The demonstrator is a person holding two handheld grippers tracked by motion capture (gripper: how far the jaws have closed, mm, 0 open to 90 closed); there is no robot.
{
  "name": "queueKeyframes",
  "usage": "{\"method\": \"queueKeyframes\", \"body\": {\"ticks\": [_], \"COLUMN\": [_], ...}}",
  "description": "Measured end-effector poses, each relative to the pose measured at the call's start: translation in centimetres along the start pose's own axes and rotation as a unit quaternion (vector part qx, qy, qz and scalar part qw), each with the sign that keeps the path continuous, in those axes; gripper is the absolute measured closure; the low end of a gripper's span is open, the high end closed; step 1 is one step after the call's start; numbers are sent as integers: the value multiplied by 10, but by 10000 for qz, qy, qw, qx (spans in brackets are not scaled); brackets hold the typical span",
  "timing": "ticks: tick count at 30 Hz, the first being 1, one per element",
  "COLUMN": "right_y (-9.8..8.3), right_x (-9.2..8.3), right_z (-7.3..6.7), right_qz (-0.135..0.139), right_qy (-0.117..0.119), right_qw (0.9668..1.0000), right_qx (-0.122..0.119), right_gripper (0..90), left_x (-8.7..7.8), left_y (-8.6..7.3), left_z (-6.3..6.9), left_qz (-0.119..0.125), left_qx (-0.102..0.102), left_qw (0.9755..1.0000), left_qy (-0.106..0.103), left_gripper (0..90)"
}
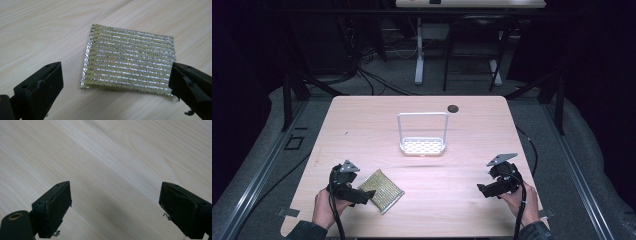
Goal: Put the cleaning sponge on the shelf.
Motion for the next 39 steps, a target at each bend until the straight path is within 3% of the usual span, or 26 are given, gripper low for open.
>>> {"method": "queueKeyframes", "body": {"ticks": [5,15,24,27,39], "right_y": [0,4,4,5,4], "right_x": [0,4,0,1,0], "right_z": [-1,-7,-7,-8,-8], "right_qz": [-15,-77,-14,-56,-64], "right_qy": [11,142,95,106,90], "right_qw": [10000,9997,9997,9996,9996], "right_qx": [-17,-175,-220,-248,-271], "right_gripper": [103,100,98,98,98], "left_x": [7,24,40,47,49], "left_y": [1,6,4,2,-1], "left_z": [4,20,24,26,27], "left_qz": [-28,-176,-497,-679,-657], "left_qx": [11,298,362,448,334], "left_qw": [10000,9994,9980,9963,9968], "left_qy": [-11,-98,178,289,293], "left_gripper": [0,0,0,0,23]}}
Point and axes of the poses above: each handheld gripper's, and its own axes: x roughly forward along the jaws, y roughly out of its top, z roughly to its right, the point moved 5 cm from there along x, roughly forward along the jaws, and after that the axes turned 14 degrees about -x, right-handed, at the moved point
